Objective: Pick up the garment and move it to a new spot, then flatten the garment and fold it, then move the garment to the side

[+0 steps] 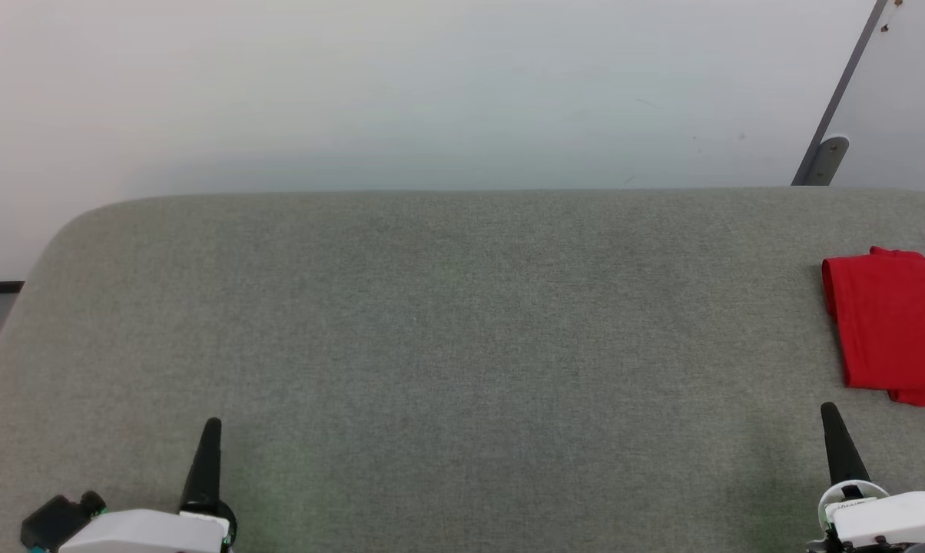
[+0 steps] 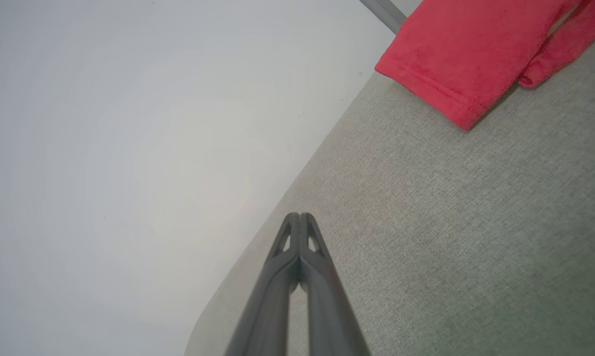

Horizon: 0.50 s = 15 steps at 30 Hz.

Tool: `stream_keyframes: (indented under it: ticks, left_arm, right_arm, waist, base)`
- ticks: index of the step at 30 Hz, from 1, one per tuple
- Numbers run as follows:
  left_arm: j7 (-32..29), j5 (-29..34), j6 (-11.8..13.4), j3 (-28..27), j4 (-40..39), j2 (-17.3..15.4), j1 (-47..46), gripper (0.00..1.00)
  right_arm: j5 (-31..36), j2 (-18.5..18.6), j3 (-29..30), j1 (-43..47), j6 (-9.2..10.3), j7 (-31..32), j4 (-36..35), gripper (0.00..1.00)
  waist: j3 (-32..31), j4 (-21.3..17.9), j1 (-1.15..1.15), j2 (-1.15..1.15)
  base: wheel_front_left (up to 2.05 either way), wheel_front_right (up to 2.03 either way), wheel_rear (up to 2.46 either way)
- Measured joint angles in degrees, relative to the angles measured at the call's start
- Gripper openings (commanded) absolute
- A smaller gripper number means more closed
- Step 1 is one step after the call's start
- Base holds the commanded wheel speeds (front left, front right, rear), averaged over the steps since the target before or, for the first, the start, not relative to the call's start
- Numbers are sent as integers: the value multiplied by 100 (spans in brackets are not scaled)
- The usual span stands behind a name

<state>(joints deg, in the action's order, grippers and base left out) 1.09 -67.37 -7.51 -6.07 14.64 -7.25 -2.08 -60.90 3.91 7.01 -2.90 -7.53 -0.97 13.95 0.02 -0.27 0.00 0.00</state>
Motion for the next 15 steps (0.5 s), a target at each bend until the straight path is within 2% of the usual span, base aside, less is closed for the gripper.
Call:
stream_keyframes:
  ticks: [15]
  left_arm:
    - [-238, -755, 0, -14, -21, 136, -120, 0]
  right_arm:
    - [-964, -35, -10, -113, 0, 227, 3, 0]
  waist:
    - [4, 7, 0, 0]
  base:
    - [0, 0, 0]
